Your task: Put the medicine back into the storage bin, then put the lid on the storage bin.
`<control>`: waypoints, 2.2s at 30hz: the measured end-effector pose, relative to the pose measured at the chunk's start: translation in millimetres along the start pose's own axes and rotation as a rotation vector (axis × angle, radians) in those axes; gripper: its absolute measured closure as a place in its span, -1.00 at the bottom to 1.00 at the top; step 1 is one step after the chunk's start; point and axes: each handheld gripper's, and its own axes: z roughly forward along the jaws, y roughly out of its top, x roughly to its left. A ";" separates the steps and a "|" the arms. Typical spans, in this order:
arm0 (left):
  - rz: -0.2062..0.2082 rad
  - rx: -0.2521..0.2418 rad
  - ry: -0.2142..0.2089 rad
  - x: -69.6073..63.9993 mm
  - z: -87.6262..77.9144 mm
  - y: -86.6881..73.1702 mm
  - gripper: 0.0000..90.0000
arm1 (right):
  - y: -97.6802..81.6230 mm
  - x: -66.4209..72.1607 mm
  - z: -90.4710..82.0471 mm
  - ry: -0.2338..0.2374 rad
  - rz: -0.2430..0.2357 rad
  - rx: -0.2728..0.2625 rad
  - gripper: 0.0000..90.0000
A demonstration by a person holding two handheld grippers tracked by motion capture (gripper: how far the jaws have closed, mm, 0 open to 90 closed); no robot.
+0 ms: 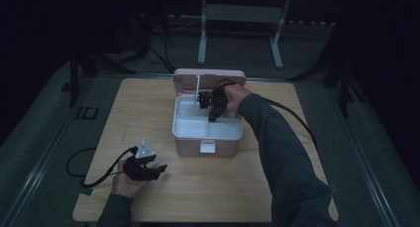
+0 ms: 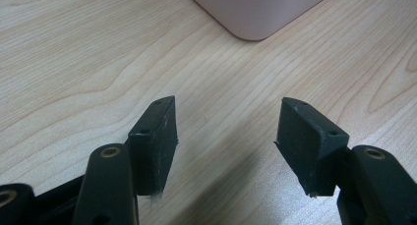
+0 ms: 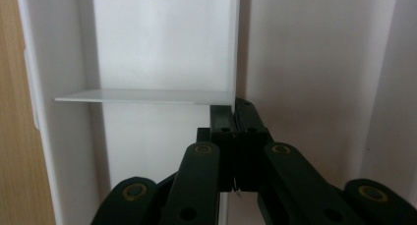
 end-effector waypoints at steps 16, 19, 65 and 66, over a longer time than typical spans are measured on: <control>-0.001 -0.004 -0.001 0.3 -1.0 -0.1 -0.11 | -5.1 1.3 -6.3 -0.016 0.019 -0.011 0.74; -0.002 -0.008 -0.002 0.3 -1.5 0.2 -0.11 | -14.3 2.6 -8.3 -0.013 0.033 -0.025 0.70; -0.016 -0.075 -0.008 9.3 -12.6 8.4 -0.10 | -128.9 14.1 -36.5 -0.148 0.302 -0.328 0.26; -0.014 -0.081 -0.011 10.5 -13.5 9.4 -0.10 | -131.2 14.1 -35.6 -0.154 0.317 -0.324 0.26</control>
